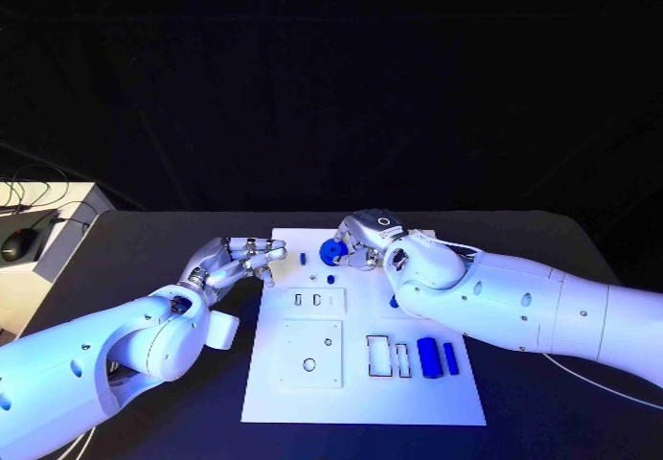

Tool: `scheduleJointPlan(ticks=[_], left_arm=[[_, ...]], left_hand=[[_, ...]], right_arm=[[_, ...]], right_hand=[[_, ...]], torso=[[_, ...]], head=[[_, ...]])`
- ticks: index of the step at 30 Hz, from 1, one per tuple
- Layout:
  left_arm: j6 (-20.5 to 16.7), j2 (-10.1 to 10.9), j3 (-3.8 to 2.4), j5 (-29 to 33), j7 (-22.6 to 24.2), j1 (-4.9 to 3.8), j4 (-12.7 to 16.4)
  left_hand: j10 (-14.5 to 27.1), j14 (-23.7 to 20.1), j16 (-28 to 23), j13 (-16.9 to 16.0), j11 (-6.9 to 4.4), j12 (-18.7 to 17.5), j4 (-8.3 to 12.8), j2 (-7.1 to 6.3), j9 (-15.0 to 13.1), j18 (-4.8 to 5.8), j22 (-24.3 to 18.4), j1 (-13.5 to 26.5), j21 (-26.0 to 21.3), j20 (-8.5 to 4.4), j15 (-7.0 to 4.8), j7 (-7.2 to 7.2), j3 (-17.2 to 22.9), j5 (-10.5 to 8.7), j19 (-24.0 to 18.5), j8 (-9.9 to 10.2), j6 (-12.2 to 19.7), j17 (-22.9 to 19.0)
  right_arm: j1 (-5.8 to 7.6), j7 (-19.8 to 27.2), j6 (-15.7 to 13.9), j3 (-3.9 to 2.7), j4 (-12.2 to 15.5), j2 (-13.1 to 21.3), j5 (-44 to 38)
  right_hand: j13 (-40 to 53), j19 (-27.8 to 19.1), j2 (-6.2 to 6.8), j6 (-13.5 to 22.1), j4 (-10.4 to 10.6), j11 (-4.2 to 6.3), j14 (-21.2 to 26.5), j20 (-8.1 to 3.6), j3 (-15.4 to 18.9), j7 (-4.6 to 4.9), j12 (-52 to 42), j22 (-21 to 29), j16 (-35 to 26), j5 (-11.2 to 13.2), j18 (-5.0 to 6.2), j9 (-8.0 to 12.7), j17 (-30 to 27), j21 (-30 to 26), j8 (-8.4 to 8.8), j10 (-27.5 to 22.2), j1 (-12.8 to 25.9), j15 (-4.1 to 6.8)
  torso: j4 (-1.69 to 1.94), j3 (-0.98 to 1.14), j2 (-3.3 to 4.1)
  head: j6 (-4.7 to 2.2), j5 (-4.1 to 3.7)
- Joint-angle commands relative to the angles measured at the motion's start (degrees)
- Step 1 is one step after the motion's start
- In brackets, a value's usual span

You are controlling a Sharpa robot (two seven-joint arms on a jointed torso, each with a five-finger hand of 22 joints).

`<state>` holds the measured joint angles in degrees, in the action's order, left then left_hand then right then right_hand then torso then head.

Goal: Assemble the parts on the task board

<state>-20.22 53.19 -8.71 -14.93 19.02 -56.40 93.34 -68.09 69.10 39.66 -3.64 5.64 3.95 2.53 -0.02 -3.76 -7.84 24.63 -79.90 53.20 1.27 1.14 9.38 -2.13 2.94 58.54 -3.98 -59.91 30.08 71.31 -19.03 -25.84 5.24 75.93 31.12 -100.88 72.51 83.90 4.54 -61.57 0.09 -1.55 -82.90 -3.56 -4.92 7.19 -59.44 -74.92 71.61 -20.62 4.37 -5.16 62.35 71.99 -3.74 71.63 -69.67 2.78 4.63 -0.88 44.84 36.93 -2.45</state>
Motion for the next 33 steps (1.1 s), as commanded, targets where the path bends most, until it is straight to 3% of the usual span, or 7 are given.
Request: scheduleJointPlan(ticks=[1, 29, 33], left_arm=[[1.1, -0.1, -0.04, 0.1, 0.4, 0.03, 0.1], [1.0, 0.4, -0.04, 0.1, 0.2, 0.02, 0.6], [1.0, 0.5, -0.04, 0.1, 0.2, 0.02, 0.6]], left_hand=[[0.1, -0.2, -0.3, 0.1, 0.14, 0.0, 0.3, 0.24, 0.0, -1.1, -0.1, 0.2, 0.3, 0.17, 0.25, -0.04, 0.1, -0.08, -0.3, 0.0, 0.2, 0.0], [0.1, -0.2, -0.3, 0.1, 0.14, 0.0, 0.3, 0.24, 0.0, -1.1, -0.1, 0.2, 0.3, 0.17, 0.25, -0.04, 0.1, -0.08, -0.3, 0.0, 0.2, 0.0], [0.1, -0.2, -0.3, 0.1, 0.14, 0.0, 0.3, 0.24, 0.0, -1.1, -0.1, 0.2, 0.3, 0.17, 0.25, -0.04, 0.1, -0.08, -0.3, 0.0, 0.2, 0.0]], right_arm=[[-0.02, 0.2, -0.6, -0.03, 0.1, 0.1, -0.2], [-0.01, -0.8, 0.8, -0.03, -1.8, -1.6, -0.3], [-0.01, -0.7, 0.9, -0.03, -1.9, -1.5, -0.3]], right_hand=[[0.1, 3.2, 0.04, -0.4, 0.3, 0.24, -0.1, 0.14, 0.0, 0.08, -0.1, -10.4, -0.2, -0.3, -0.58, -0.1, 0.1, 0.0, -0.04, 0.2, 0.0, -0.01], [0.0, 3.1, 0.03, -0.3, 0.6, 0.2, -0.1, 0.13, 0.1, 0.12, 0.2, -10.4, -0.3, 0.0, -0.57, 0.0, 0.1, -0.1, -0.02, 0.0, 0.4, -0.04], [-0.2, 3.1, 0.52, 0.1, 0.9, 0.12, -0.1, 0.17, 0.3, 0.21, 0.4, -10.4, -0.4, 0.0, -0.55, 0.1, 0.1, -0.2, -0.03, -0.2, 0.7, -0.11]], torso=[[-0.05, -0.03, 0.01], [0.01, -0.07, 0.01], [-0.07, -0.04, 0.02]], head=[[-0.03, -0.01], [0.08, -0.32], [0.14, -0.28]])
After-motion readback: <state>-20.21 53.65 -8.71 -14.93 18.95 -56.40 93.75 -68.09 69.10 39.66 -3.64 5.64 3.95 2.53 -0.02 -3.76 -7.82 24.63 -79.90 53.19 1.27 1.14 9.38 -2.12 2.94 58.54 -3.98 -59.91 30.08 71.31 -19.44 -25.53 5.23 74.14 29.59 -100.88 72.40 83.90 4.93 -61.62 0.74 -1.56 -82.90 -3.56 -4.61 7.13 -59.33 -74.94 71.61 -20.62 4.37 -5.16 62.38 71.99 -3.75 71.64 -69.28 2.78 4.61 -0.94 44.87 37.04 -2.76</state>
